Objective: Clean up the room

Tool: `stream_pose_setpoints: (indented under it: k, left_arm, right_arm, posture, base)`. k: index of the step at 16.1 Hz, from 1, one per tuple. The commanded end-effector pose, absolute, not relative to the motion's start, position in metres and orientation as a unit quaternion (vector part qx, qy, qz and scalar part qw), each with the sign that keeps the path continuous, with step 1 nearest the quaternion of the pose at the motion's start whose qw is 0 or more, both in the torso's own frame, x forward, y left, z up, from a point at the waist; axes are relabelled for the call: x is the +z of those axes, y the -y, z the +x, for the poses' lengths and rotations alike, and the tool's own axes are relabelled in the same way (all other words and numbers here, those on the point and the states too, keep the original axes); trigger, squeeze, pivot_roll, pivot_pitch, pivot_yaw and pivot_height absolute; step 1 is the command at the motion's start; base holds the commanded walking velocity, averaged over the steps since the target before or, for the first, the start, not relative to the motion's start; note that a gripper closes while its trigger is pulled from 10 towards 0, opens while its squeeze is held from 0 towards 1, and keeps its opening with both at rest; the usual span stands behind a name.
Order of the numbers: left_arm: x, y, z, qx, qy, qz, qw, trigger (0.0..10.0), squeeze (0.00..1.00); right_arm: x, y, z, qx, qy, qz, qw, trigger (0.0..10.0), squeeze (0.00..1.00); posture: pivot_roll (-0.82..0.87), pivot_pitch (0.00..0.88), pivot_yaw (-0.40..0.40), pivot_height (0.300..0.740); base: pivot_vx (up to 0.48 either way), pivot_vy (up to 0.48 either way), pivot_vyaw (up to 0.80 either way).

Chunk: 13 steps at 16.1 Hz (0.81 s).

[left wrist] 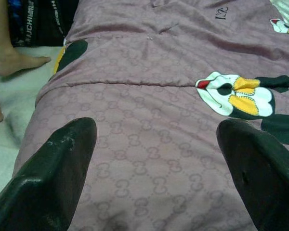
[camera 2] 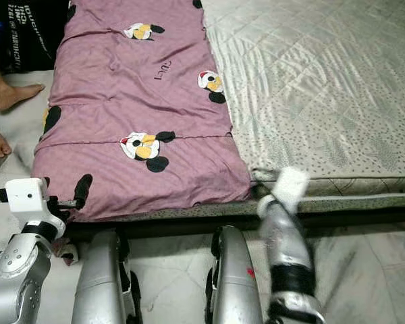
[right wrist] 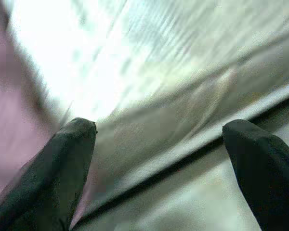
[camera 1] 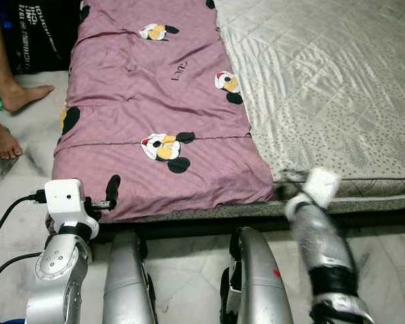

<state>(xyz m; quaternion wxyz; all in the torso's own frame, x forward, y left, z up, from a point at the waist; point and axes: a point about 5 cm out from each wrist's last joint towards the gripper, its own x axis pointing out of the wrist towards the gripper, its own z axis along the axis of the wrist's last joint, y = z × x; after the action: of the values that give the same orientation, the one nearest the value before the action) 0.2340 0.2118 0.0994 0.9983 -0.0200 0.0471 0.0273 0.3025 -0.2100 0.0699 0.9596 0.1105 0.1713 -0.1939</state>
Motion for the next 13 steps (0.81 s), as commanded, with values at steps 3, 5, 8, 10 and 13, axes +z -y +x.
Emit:
stream_pose_setpoints:
  k: [3, 5, 8, 10, 13]
  left_arm:
    - [0.096, -0.215, 0.234, 0.033, -0.052, -0.015, 0.998, 10.0, 0.0]
    - [0.099, -0.213, 0.235, 0.026, -0.043, -0.016, 0.999, 10.0, 0.0]
    - [0.099, -0.202, 0.24, 0.011, -0.035, -0.024, 0.999, 10.0, 0.0]
    - [0.097, -0.199, 0.243, 0.008, -0.037, -0.03, 0.999, 10.0, 0.0]
    - [0.096, -0.195, 0.244, -0.003, -0.038, -0.032, 0.999, 10.0, 0.0]
  right_arm:
    - [0.113, 0.215, 0.305, -0.166, -0.028, 0.061, 0.984, 10.0, 0.0]
    - [0.128, 0.198, 0.304, -0.096, 0.021, 0.049, 0.994, 10.0, 0.0]
    - [0.132, 0.159, 0.287, 0.033, 0.053, 0.047, 0.997, 10.0, 0.0]
    - [0.134, 0.151, 0.28, 0.065, 0.063, 0.056, 0.994, 10.0, 0.0]
    - [0.138, 0.151, 0.275, 0.077, 0.076, 0.06, 0.992, 10.0, 0.0]
  posture:
    - [0.07, 0.138, -0.047, 0.571]
    - [0.07, 0.128, -0.046, 0.571]
    - [0.05, 0.105, -0.043, 0.571]
    - [0.04, 0.103, -0.038, 0.571]
    - [0.02, 0.107, -0.033, 0.585]
  base:
    - [0.0, 0.0, 0.0]
    - [0.0, 0.0, 0.0]
    - [0.0, 0.0, 0.0]
    - [0.0, 0.0, 0.0]
    - [0.0, 0.0, 0.0]
